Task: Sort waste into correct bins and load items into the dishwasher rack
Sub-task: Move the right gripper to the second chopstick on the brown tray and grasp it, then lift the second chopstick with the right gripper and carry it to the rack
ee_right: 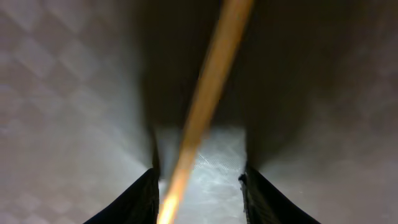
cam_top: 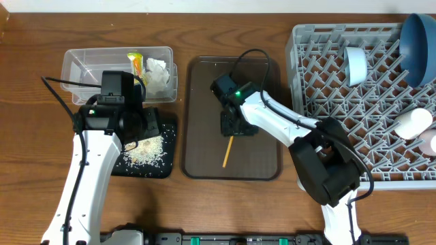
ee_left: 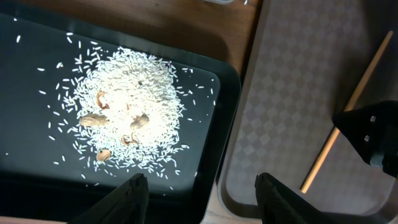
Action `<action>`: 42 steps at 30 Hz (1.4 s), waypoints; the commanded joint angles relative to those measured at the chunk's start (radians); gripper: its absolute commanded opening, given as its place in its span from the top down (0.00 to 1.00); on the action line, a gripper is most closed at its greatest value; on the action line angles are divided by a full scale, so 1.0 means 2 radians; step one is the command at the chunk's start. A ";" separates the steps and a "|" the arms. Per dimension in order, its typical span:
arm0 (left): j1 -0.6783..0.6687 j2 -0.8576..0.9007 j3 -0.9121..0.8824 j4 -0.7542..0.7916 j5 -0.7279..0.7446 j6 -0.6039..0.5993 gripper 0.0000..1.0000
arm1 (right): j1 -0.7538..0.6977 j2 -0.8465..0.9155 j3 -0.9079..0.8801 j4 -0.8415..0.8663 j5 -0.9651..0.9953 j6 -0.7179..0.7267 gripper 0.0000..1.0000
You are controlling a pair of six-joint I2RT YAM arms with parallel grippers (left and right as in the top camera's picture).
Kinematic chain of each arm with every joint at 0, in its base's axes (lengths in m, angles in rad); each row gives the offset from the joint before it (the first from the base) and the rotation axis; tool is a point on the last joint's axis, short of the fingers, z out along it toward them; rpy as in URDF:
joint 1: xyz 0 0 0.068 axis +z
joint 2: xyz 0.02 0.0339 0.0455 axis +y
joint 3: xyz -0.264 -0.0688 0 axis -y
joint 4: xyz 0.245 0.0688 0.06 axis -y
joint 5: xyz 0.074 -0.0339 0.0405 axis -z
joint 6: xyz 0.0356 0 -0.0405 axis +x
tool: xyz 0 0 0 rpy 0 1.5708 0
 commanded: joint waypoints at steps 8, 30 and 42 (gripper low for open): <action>0.000 -0.002 0.004 -0.001 -0.005 0.007 0.41 | -0.003 0.019 0.000 -0.026 0.032 0.013 0.78; 0.000 -0.002 0.004 -0.001 -0.005 0.007 0.41 | -0.090 -0.061 0.062 -0.084 -0.039 -0.157 0.99; 0.000 -0.002 0.004 -0.001 -0.005 0.007 0.41 | -0.236 -0.185 0.076 -0.148 -0.039 -0.272 0.99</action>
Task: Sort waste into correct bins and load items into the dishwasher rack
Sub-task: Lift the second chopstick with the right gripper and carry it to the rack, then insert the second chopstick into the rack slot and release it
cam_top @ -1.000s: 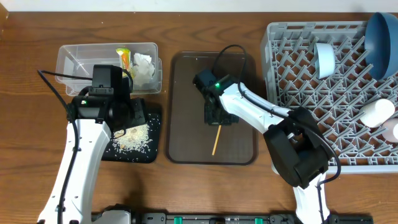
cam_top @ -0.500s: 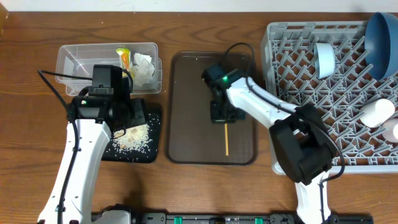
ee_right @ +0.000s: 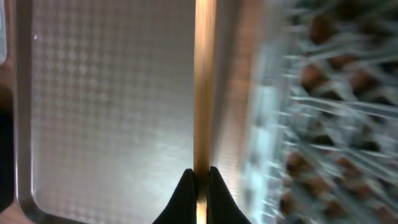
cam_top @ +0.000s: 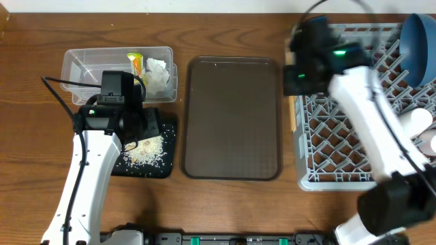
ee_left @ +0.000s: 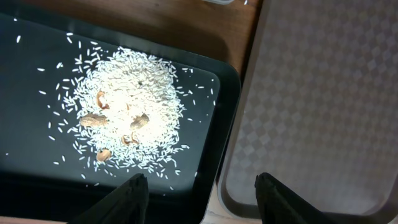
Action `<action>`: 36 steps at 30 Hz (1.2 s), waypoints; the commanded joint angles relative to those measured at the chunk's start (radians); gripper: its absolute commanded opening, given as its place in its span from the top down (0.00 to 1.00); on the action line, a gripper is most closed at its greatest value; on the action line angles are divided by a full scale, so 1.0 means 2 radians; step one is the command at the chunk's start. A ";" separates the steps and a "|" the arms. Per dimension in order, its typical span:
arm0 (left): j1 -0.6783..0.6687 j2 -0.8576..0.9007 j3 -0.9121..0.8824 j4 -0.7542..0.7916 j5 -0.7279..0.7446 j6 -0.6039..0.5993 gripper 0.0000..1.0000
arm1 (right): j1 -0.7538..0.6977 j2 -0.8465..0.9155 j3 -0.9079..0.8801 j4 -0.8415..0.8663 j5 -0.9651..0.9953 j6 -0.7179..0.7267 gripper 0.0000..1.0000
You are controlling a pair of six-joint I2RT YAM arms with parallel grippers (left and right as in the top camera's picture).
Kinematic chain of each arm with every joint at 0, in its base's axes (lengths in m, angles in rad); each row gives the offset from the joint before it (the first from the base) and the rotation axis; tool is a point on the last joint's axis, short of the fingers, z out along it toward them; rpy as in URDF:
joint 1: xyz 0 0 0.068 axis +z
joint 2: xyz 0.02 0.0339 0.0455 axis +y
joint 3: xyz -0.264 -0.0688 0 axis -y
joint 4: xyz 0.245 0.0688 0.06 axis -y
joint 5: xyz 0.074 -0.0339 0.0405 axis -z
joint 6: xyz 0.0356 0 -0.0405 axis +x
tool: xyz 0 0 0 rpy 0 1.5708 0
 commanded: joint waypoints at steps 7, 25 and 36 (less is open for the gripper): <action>-0.001 -0.002 0.004 -0.001 -0.005 0.007 0.41 | -0.064 0.019 -0.049 -0.027 -0.004 -0.070 0.99; -0.001 -0.002 0.004 -0.001 -0.005 0.007 0.41 | -0.066 0.032 -0.133 0.081 0.000 -0.070 0.84; -0.001 -0.002 0.004 -0.001 -0.005 0.007 0.41 | -0.066 0.028 -0.133 0.081 0.000 -0.069 0.70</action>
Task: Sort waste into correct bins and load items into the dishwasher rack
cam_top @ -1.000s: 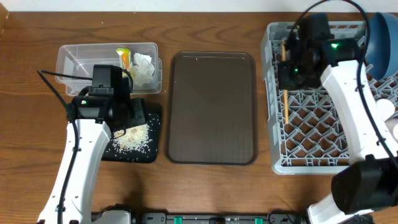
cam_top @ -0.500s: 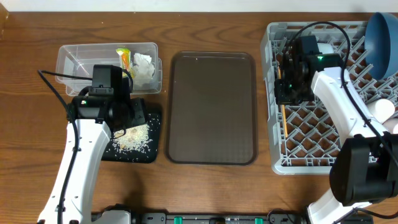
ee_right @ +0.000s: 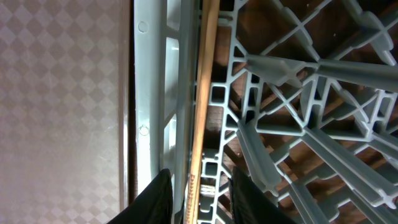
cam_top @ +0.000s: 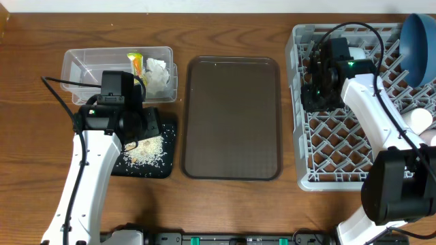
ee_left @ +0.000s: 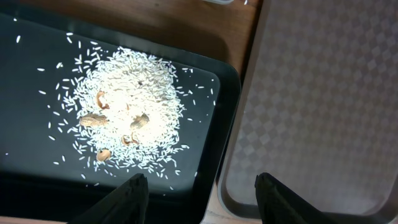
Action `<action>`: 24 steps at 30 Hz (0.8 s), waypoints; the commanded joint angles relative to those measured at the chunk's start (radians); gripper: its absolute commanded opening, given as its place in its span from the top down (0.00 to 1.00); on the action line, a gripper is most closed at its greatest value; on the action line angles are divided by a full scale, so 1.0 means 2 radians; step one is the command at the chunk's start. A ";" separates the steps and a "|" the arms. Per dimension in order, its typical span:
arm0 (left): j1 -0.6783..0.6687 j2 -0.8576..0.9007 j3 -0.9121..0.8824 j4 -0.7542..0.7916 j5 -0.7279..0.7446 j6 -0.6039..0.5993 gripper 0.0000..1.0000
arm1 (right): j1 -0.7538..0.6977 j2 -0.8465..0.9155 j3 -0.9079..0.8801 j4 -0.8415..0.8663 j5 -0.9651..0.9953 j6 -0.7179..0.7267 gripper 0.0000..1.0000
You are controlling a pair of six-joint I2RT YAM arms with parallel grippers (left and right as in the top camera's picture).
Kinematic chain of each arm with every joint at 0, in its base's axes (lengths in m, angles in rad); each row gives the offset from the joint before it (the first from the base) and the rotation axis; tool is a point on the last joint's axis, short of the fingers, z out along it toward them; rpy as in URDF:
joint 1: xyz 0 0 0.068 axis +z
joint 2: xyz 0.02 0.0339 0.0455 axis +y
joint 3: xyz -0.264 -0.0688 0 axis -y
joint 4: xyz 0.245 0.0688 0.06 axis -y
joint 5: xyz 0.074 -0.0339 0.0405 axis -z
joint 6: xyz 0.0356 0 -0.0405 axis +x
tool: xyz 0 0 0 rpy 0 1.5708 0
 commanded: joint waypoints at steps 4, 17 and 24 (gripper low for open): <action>0.000 -0.002 0.004 -0.001 -0.004 0.007 0.41 | -0.002 -0.024 0.002 0.002 -0.007 -0.002 0.69; -0.046 0.002 0.004 0.088 -0.002 0.084 0.41 | -0.011 -0.118 0.012 0.122 -0.025 0.030 0.08; -0.073 0.006 0.004 -0.002 -0.012 0.101 0.41 | -0.044 -0.124 0.012 0.029 -0.025 0.029 0.01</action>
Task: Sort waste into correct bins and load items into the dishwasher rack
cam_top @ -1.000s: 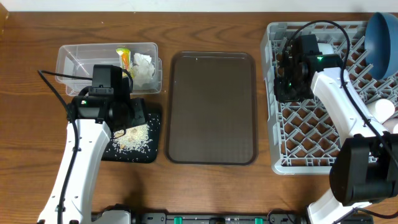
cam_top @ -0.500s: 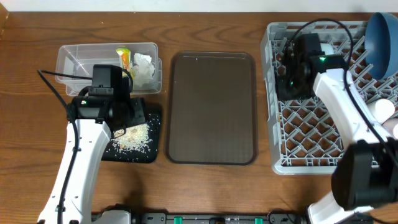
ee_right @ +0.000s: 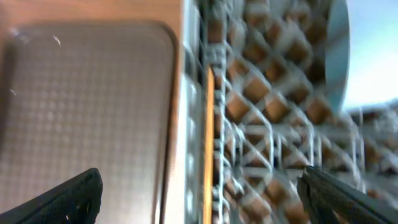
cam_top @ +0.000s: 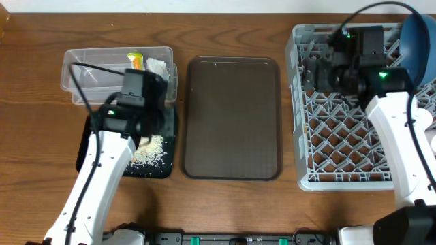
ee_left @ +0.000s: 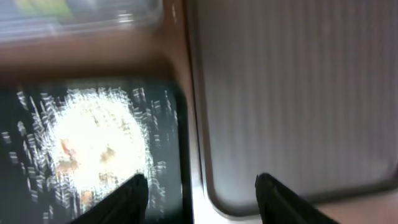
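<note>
The wooden chopstick (ee_right: 209,143) lies in the grey dishwasher rack (cam_top: 340,170), along its left wall. My right gripper (ee_right: 199,193) hangs above that left edge, wide open with nothing between its fingers; in the overhead view the right gripper (cam_top: 315,72) is over the rack's far left corner. My left gripper (ee_left: 202,199) is open and empty over the gap between the black tray (ee_left: 168,124) of spilled rice (ee_left: 99,149) and the brown tray (ee_left: 280,93). From above, the left gripper (cam_top: 153,112) sits at the black tray's far right corner. The left wrist view is blurred.
A clear bin (cam_top: 88,68) with wrappers stands behind the black tray (cam_top: 157,167). The brown tray (cam_top: 231,122) lies bare in the middle. A blue bowl (cam_top: 419,41) leans in the rack's far right corner, and a white item (cam_top: 428,126) shows at its right edge.
My right gripper has risen from the rack's left wall and opened wider, leaving the chopstick lying there. My left arm, still before, has shifted right toward the brown tray.
The right gripper stood around the chopstick on the brown tray. Then it was shut on it beside the rack's left edge, the tray bare. Then it was open with the chopstick lying in the rack. Now it is higher, and the left arm has shifted.
</note>
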Action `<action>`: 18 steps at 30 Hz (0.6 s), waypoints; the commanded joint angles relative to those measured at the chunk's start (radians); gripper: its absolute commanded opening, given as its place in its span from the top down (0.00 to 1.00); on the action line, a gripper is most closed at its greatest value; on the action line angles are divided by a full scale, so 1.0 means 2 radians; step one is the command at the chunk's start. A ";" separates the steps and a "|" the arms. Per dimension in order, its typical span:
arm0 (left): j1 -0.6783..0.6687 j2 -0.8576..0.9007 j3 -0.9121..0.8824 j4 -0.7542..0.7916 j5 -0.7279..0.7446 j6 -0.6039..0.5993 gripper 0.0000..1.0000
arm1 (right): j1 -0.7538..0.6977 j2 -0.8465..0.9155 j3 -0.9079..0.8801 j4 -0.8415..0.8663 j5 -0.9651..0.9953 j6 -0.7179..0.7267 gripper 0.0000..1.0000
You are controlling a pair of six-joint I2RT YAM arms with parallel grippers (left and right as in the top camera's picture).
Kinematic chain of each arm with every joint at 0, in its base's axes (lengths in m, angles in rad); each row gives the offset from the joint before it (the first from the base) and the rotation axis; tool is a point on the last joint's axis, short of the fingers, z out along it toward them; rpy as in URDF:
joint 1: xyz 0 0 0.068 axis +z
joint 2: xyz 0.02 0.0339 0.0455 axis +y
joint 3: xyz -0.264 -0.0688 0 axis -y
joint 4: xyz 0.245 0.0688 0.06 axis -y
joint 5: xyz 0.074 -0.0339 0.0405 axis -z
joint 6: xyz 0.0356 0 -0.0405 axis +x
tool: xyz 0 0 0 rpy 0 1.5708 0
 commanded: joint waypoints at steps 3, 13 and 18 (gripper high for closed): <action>0.011 -0.003 0.004 -0.065 -0.010 -0.004 0.41 | -0.031 -0.018 0.003 -0.060 0.001 0.004 0.01; 0.012 -0.153 -0.033 -0.047 -0.008 -0.003 0.41 | -0.026 -0.146 -0.084 -0.043 0.028 -0.004 0.01; 0.012 -0.272 -0.093 -0.017 -0.009 -0.011 0.41 | -0.017 -0.286 -0.217 0.025 0.028 0.002 0.01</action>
